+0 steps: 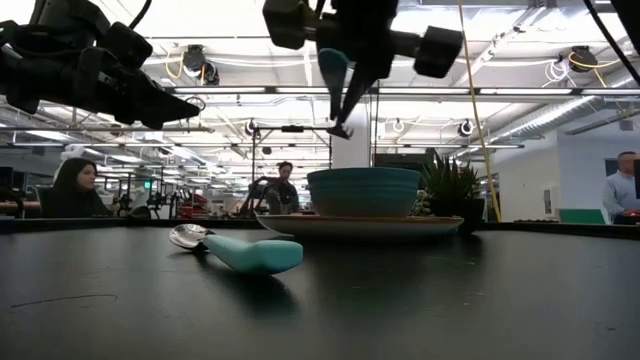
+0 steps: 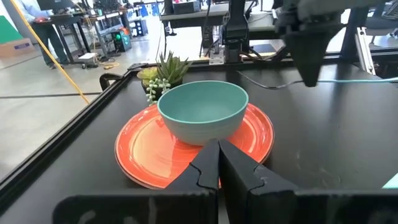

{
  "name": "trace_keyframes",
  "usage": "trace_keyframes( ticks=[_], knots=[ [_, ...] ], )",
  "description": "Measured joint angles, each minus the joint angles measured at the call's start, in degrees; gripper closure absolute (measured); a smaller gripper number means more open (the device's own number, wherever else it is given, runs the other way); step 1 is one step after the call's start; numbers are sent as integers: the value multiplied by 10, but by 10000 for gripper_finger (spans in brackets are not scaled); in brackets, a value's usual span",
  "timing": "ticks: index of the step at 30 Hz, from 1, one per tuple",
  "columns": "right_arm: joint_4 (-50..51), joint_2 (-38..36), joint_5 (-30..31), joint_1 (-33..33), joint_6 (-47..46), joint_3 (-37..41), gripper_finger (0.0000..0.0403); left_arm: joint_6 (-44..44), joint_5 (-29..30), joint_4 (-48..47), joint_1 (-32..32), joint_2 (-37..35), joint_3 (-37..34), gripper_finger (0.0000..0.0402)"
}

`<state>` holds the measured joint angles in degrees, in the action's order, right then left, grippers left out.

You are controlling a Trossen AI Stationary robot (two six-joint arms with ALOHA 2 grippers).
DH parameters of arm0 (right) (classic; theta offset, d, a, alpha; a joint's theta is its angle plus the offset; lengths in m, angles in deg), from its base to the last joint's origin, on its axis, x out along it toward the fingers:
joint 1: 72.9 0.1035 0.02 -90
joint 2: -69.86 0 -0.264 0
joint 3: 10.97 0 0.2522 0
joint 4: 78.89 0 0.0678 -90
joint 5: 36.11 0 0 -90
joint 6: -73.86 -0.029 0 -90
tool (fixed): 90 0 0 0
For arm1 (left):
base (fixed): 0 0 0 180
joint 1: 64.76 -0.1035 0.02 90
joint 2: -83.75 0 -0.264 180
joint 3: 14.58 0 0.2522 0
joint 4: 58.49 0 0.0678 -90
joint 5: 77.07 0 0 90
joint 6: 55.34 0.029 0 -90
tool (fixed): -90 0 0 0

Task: Set table place
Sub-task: Put the blue fork on the right side of the green bowl

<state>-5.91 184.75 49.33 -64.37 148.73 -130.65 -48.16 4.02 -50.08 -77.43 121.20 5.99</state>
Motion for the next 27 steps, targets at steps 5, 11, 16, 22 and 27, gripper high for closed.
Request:
trace_keyframes(
  ticks=[5,11,16,22,27],
  knots=[
    [3,0,0,29,-25,26,403,-4,0,6,0,0,0,387],
    [-9,1,13,55,-52,66,403,-14,0,5,0,0,0,387],
    [-16,1,45,85,-61,90,403,-15,0,4,0,0,0,387],
    [-34,0,47,107,-88,94,403,-15,0,4,0,0,0,387],
    [-54,1,24,112,-112,94,403,-17,0,4,0,0,0,387]
  ],
)
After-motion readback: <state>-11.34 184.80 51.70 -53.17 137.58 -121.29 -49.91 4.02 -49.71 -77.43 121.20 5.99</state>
